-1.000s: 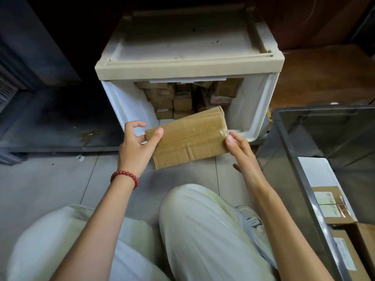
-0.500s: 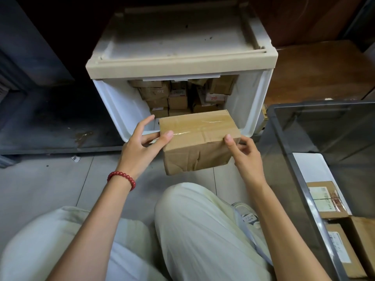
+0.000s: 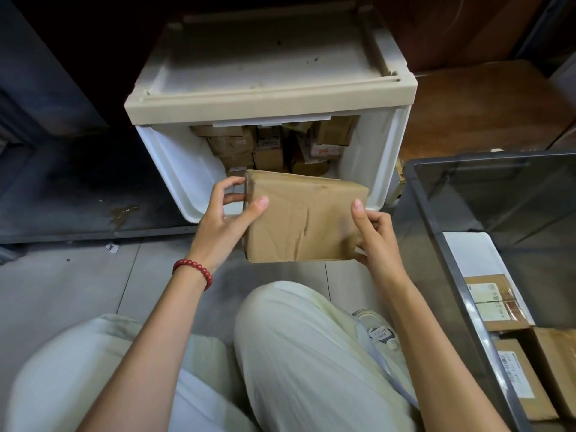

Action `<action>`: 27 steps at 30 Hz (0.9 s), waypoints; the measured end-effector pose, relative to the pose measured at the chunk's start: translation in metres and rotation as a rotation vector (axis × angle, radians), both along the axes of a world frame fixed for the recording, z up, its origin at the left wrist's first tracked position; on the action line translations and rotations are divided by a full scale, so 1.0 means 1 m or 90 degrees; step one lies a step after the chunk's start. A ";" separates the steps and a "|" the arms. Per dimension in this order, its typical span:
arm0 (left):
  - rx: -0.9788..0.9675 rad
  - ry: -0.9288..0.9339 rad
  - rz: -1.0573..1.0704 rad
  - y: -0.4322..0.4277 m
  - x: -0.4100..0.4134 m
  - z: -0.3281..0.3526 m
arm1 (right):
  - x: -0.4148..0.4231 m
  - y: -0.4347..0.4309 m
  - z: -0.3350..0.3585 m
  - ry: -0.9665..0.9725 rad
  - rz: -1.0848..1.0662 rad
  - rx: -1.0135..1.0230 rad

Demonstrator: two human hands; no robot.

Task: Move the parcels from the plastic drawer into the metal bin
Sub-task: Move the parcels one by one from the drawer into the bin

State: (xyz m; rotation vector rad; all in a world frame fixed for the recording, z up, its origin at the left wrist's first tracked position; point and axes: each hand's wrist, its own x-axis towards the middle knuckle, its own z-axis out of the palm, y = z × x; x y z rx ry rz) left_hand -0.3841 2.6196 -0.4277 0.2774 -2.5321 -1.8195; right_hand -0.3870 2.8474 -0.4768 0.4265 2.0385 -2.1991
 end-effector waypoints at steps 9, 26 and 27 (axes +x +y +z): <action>0.055 -0.049 0.003 0.002 -0.003 0.001 | 0.002 0.008 -0.004 0.027 0.085 -0.051; -0.160 0.204 -0.032 0.053 -0.031 0.024 | -0.004 0.059 0.027 0.170 0.047 0.248; -0.139 0.216 -0.042 0.060 -0.036 0.029 | -0.004 0.066 0.035 0.180 0.040 0.268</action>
